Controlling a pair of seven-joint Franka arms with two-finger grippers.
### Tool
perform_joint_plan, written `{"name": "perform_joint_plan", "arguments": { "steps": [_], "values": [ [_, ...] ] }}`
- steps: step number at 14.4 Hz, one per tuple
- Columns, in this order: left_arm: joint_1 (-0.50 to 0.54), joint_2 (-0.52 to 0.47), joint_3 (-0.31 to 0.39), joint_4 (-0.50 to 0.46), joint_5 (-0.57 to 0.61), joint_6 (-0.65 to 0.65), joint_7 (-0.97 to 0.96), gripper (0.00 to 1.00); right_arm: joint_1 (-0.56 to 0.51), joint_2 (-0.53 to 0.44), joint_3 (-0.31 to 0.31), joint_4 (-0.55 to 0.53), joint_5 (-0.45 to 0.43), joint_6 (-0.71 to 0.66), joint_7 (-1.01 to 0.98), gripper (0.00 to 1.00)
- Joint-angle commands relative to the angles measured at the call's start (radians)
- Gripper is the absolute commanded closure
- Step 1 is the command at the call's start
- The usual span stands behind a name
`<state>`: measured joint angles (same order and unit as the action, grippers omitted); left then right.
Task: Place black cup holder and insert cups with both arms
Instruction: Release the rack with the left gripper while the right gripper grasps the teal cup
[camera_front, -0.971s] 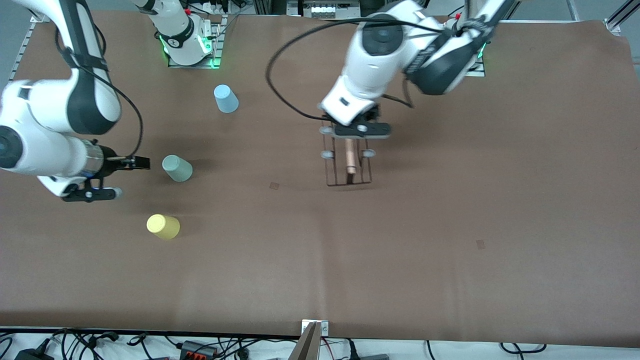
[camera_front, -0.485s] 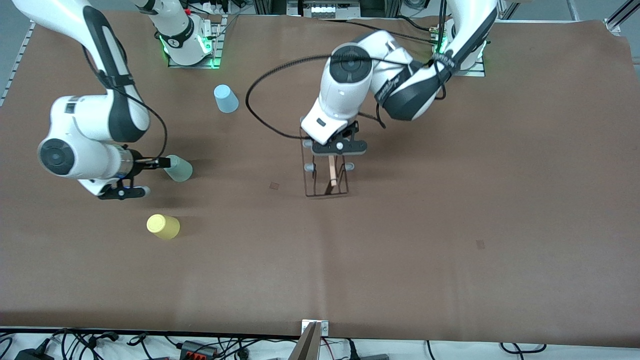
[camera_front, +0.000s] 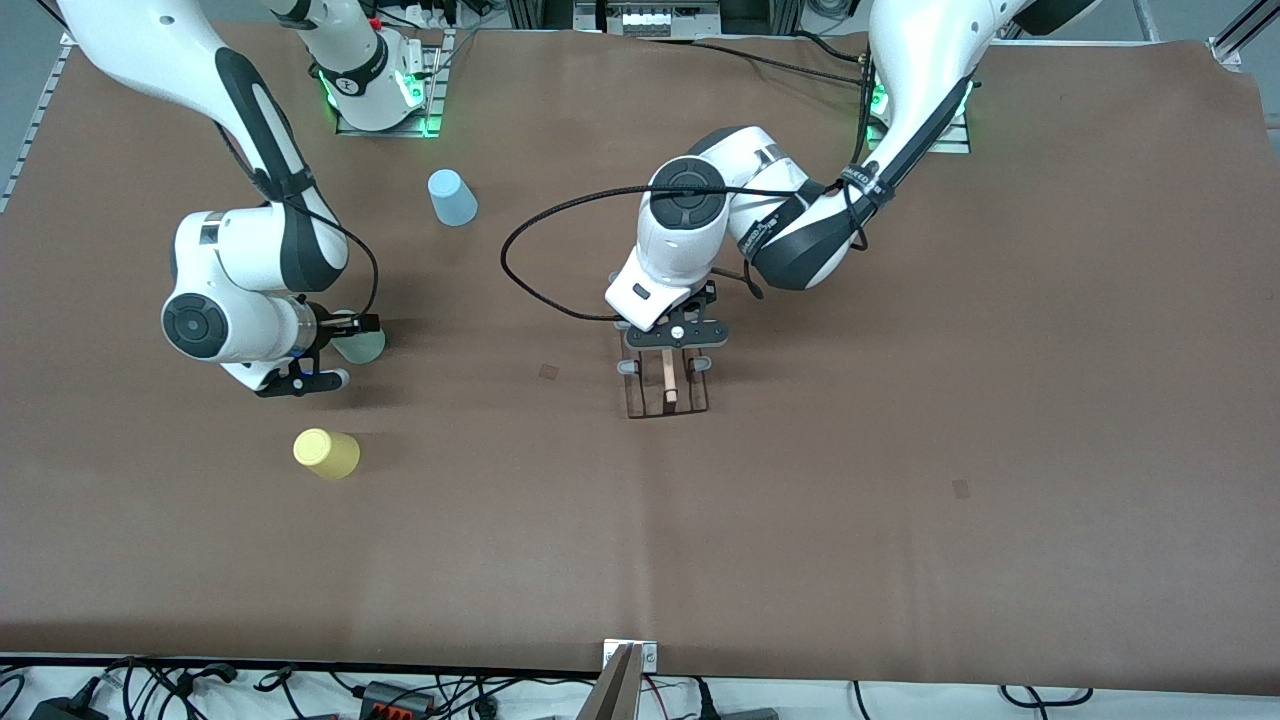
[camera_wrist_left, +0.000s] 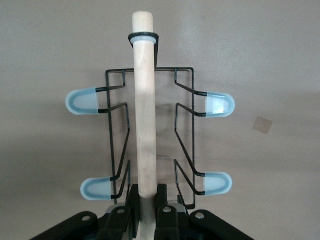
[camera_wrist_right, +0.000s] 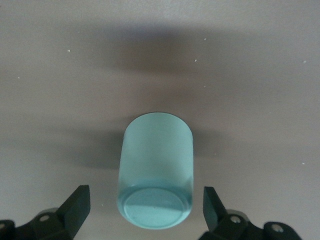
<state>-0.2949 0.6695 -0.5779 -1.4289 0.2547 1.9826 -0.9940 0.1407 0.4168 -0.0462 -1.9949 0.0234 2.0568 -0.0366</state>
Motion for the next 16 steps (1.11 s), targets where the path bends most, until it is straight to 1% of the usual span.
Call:
{"name": "perform_joint_plan", "arguments": {
  "steps": [1,2,3,4,5,6,7,8,9,10,11,12,13,14,16],
  "values": [
    [-0.02,0.012,0.001,0.042,0.028,-0.014,-0.029,0.97,0.0,0.005,0.006,-0.007,0.016,0.013,0.007,0.0],
    [-0.021,0.013,0.001,0.041,0.026,-0.014,-0.029,0.86,-0.001,0.007,0.006,-0.007,0.016,0.011,0.007,0.0],
    [-0.018,0.027,0.0,0.042,0.021,-0.014,-0.029,0.64,0.0,0.008,0.006,-0.007,0.016,0.009,0.009,0.0],
    [-0.017,0.03,0.0,0.042,0.021,-0.014,-0.031,0.47,0.0,0.01,0.006,-0.007,0.016,0.008,0.009,0.0],
    [-0.018,0.027,0.0,0.042,0.024,-0.018,-0.029,0.44,-0.001,0.013,0.006,-0.007,0.016,0.005,0.009,0.01],
    [-0.015,0.025,0.0,0.042,0.024,-0.021,-0.028,0.33,-0.001,0.013,0.006,-0.005,0.016,0.002,0.009,0.07],
    [-0.006,0.019,0.0,0.045,0.024,-0.027,-0.025,0.23,-0.003,0.013,0.006,-0.005,0.016,0.0,0.009,0.14],
    [0.02,0.001,0.0,0.05,0.028,-0.031,-0.023,0.1,-0.001,0.013,0.006,-0.002,0.016,-0.003,0.009,0.28],
    [0.049,-0.031,-0.002,0.048,0.029,-0.034,-0.018,0.0,-0.003,0.011,0.006,-0.002,0.016,-0.004,0.009,0.42],
    [0.08,-0.065,-0.002,0.05,0.029,-0.066,-0.014,0.0,-0.003,0.011,0.006,-0.002,0.016,-0.004,0.009,0.56],
    [0.118,-0.096,-0.007,0.05,0.026,-0.106,-0.012,0.0,-0.003,0.01,0.006,0.001,0.016,-0.009,0.006,0.66],
    [0.167,-0.117,-0.016,0.051,0.023,-0.132,-0.002,0.0,-0.003,0.005,0.006,0.014,0.016,-0.024,0.001,0.72],
    [0.206,-0.143,-0.019,0.051,0.015,-0.143,0.02,0.0,-0.001,0.004,0.006,0.042,0.016,-0.047,-0.005,0.75],
    [0.244,-0.175,-0.023,0.05,0.008,-0.166,0.055,0.0,0.0,0.004,0.009,0.088,0.015,-0.094,-0.005,0.76],
    [0.316,-0.246,-0.031,0.053,-0.003,-0.267,0.165,0.0,0.02,0.007,0.032,0.204,0.016,-0.206,0.003,0.77]
  ]
}}
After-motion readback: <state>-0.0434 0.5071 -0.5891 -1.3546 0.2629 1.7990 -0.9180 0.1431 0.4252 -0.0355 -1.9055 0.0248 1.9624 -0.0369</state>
